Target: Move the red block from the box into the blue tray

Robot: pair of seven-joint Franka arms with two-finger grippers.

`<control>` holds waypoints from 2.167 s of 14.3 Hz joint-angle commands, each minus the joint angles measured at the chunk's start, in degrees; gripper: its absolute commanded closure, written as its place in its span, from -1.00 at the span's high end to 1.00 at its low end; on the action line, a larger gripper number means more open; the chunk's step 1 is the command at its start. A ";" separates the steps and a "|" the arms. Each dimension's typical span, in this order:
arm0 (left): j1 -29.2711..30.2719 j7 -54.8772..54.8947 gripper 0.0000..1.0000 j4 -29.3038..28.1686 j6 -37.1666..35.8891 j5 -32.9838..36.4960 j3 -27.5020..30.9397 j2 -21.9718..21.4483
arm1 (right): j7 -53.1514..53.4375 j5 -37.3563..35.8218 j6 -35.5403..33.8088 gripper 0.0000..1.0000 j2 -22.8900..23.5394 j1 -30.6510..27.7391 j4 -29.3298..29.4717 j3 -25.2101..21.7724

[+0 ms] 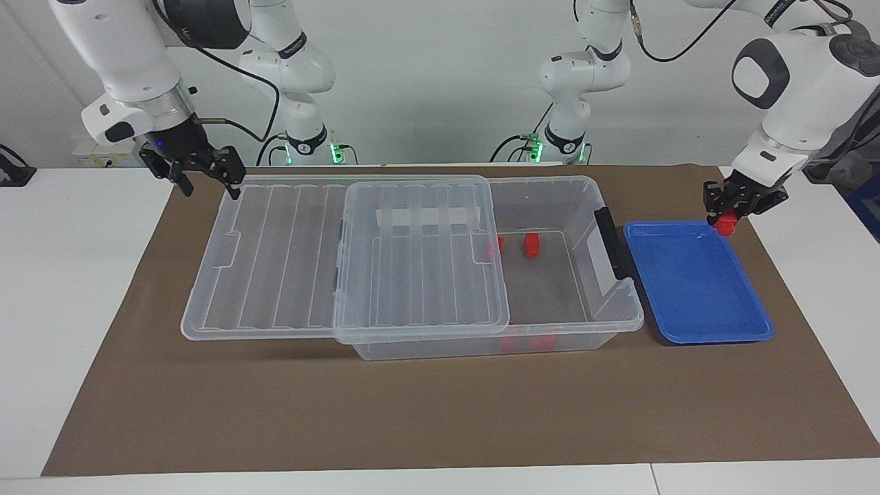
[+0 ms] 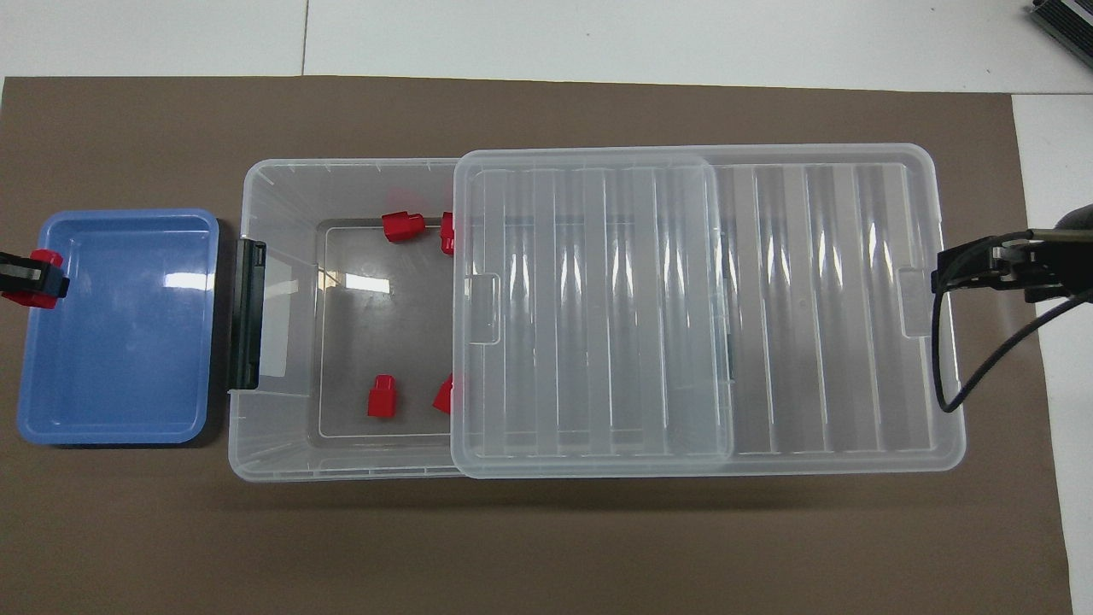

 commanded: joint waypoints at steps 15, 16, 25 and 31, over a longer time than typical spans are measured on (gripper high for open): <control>4.13 0.66 -1.00 -16.56 27.78 -5.58 -0.64 7.30 | -6.53 0.23 28.28 -1.00 3.69 -10.17 -16.66 0.15; 4.13 0.66 -1.00 -16.64 28.49 -5.58 -0.64 7.83 | -7.24 0.15 29.43 -1.00 4.39 -9.90 -16.66 0.15; 3.16 0.74 -1.00 -16.99 33.68 -5.58 -0.73 12.76 | -8.56 0.23 27.60 -1.00 4.84 -6.57 -16.48 0.50; 1.94 -1.01 -1.00 -17.52 35.17 -6.82 -0.82 13.46 | -9.80 1.02 24.35 -1.00 4.13 -4.10 -16.48 0.86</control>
